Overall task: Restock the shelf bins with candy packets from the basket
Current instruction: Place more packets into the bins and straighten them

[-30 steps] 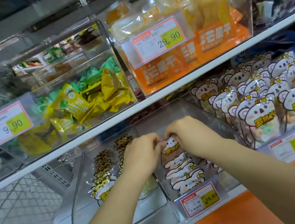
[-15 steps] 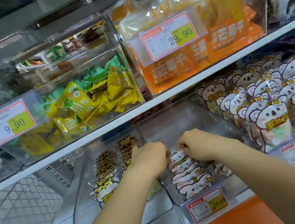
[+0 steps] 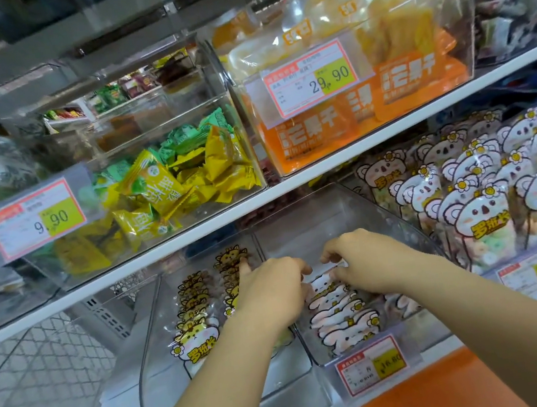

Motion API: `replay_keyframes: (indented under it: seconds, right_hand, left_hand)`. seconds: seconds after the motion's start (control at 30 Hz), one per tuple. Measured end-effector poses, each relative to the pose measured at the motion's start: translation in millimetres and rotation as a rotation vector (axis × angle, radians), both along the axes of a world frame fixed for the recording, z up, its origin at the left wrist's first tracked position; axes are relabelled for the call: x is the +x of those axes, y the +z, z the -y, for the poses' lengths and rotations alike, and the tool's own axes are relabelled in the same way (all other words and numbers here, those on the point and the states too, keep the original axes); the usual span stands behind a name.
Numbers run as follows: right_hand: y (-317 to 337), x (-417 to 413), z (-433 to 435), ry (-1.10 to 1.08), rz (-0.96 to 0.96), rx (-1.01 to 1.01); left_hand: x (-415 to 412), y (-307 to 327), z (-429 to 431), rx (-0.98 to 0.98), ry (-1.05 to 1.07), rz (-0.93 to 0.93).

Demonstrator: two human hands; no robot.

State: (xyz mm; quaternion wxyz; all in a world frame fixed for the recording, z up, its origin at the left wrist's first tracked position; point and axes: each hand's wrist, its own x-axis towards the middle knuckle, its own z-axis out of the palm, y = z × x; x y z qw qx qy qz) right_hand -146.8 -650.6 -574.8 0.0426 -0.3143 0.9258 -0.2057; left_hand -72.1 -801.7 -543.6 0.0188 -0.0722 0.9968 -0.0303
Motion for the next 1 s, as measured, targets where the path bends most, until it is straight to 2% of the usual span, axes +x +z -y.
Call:
replay_keyframes:
  seconds: [0.1,0.27,0.33,0.4,0.5,0.6,0.77,1.0]
  right_hand:
    - [7.4,22.4,-6.9,-0.014,-0.119,-0.071]
    - [3.5,87.6,-20.0,0.028,-0.284,-0.372]
    - [-5.0,123.2,-22.9,0.088,-0.296,-0.487]
    - [-22.5,158.9,-20.5,0.123,-0.231,-0.502]
    - [-56.6,204.1,-5.9,0.170,-0.076,-0.405]
    - [-103.3,235.1,8.5,0.244,0.043,-0.160]
    - [-181.0,251.8,3.5,0.263,0.246,0.193]
    - [-249.6,241.8,-18.1,0.260,0.419,0.456]
  left_hand:
    - [17.3,4.9,-6.2,0.040,0.001,-0.093]
    - [83.8,4.4,-6.7,0.155,-0.051,-0.411]
    - [122.7,-4.3,-3.1,0.252,-0.072,-0.482]
    - [166.2,-26.6,2.5,0.368,-0.059,-0.524]
    - [230.8,-71.7,12.0,0.476,0.068,-0.463]
    - [279.1,-125.7,26.3,0.486,0.204,-0.322]
    - [329.4,-204.7,55.8,0.642,0.432,-0.128]
    - [345.0,-288.6,71.7,0.695,0.471,0.237]
